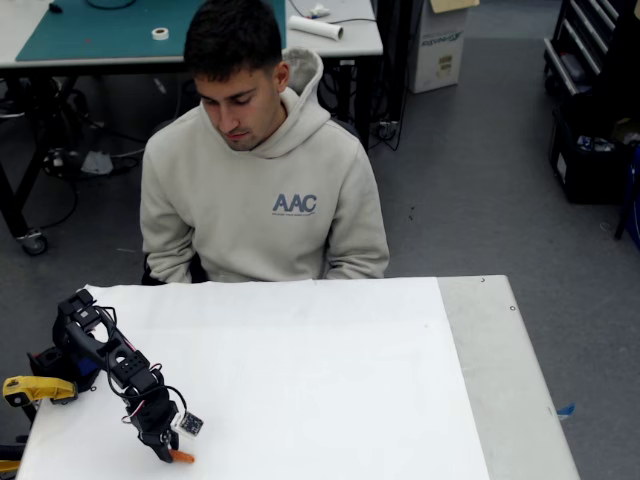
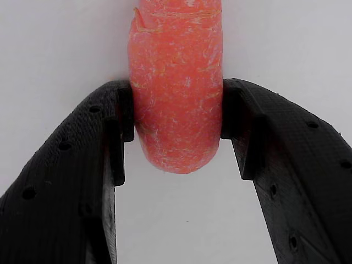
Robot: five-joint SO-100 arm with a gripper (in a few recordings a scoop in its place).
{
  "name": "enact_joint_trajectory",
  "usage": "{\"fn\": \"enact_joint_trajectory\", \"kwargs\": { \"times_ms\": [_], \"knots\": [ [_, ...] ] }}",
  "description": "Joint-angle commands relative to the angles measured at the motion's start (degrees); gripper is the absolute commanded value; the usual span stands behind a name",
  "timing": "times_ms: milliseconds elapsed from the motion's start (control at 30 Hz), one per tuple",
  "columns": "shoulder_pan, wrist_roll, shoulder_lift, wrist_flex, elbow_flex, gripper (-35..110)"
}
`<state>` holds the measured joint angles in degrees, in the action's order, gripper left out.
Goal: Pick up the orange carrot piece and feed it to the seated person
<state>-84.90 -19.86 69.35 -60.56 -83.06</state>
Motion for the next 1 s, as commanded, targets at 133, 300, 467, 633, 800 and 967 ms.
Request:
{"fn": "enact_joint_trajectory", "kwargs": {
  "times_ms": [133,300,467,633,800,967],
  "knots": [
    [-0.53,-0.79,1.05,0.26,2.64,-2],
    [-0.44,-0.88,4.48,0.26,4.92,-2],
    [1.41,-2.72,11.43,0.26,10.9,-2],
    [6.77,-14.24,16.17,0.0,16.61,-2],
    [12.92,-26.63,18.81,0.18,20.04,-2],
    [19.78,-37.18,20.83,0.18,25.31,-2]
  ]
}}
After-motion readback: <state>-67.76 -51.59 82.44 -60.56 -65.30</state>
